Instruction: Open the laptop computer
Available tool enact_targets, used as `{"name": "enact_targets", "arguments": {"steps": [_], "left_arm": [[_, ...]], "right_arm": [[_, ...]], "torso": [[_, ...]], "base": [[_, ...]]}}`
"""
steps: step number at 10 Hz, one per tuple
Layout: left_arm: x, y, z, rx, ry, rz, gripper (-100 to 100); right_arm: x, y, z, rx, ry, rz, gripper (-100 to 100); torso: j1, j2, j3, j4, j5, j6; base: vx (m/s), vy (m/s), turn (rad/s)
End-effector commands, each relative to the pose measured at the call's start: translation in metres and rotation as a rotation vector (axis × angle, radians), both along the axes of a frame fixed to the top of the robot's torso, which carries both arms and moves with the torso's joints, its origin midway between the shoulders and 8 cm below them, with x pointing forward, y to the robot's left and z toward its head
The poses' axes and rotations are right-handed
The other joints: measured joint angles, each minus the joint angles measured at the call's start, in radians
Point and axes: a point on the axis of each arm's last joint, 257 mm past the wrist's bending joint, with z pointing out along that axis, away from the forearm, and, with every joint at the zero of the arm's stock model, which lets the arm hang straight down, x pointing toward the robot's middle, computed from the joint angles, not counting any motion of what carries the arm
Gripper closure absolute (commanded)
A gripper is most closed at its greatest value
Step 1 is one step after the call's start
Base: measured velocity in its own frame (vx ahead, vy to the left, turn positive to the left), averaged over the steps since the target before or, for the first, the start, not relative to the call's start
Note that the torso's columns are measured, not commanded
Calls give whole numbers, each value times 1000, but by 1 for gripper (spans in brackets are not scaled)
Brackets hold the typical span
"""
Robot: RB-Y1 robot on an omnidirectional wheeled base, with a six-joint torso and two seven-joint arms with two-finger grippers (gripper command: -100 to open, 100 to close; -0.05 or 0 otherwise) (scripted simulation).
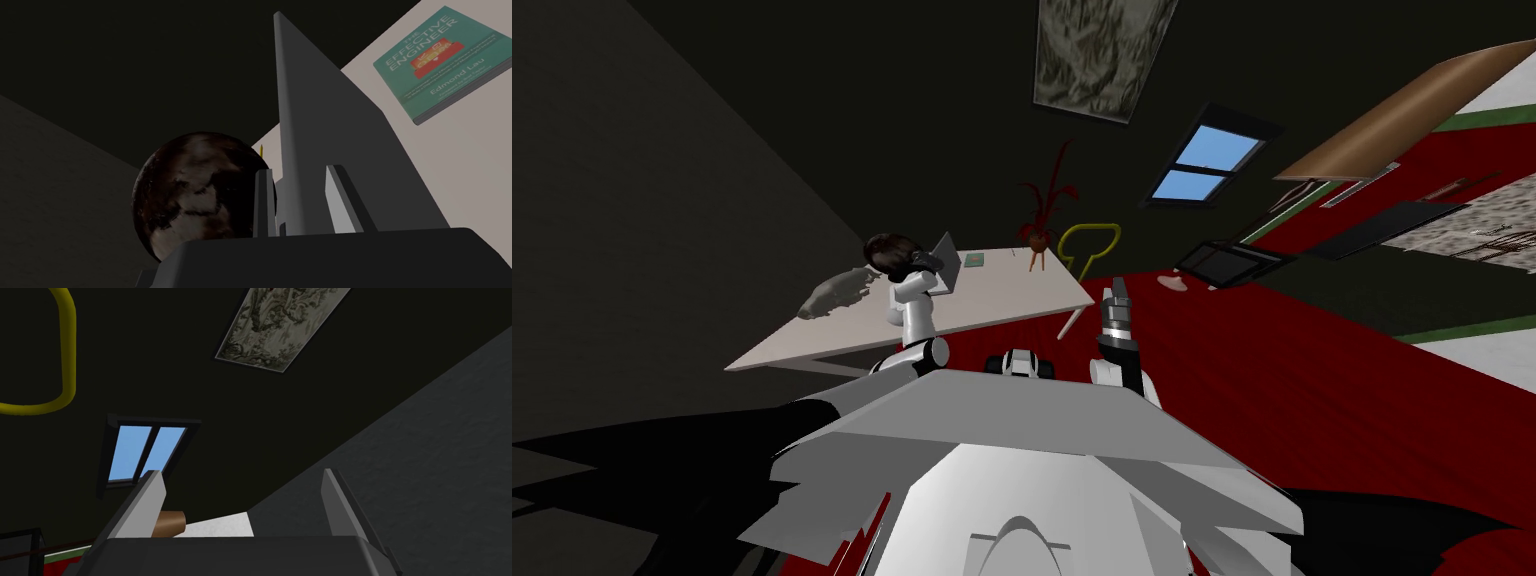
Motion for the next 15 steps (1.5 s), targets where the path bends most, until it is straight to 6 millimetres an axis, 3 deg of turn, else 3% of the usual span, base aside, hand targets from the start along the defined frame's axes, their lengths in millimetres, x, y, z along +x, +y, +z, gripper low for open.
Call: {"name": "enact_targets", "arguments": {"steps": [1, 2, 3, 4, 5, 7, 15], "left_arm": [[-11, -17, -12, -10, 19, -23, 100], [-12, -16, 1, 3, -3, -20, 100], [-18, -27, -12, -11, 19, -37, 100], [-20, -27, 2, 4, -5, -35, 100], [-26, -37, -9, -9, 14, -51, 100], [-26, -35, 5, 4, -11, -48, 100], [-38, -44, 3, -336, -116, -62, 100]], "right_arm": [[0, 0, 0, 0, 0, 0, 0], [0, 0, 0, 0, 0, 0, 0], [0, 0, 0, 0, 0, 0, 0], [0, 0, 0, 0, 0, 0, 0], [0, 0, 0, 0, 0, 0, 0], [0, 0, 0, 0, 0, 0, 0], [0, 0, 0, 0, 0, 0, 0]], "torso": [[-1, 1, 1, 1, 0, 1], [-2, 1, 1, 0, 0, 0], [-1, 1, 1, 1, -1, 1], [-2, 2, 1, -1, 0, 0], [-1, 2, 1, 1, 0, 0], [-2, 3, 2, 1, -1, 0], [5, -6, -4, -1, 0, 0]], "base": [[65, -4, 94], [53, -3, 63], [69, 16, 91], [54, 4, 56], [56, -5, 94], [31, -7, 32], [15, 114, 17]]}}
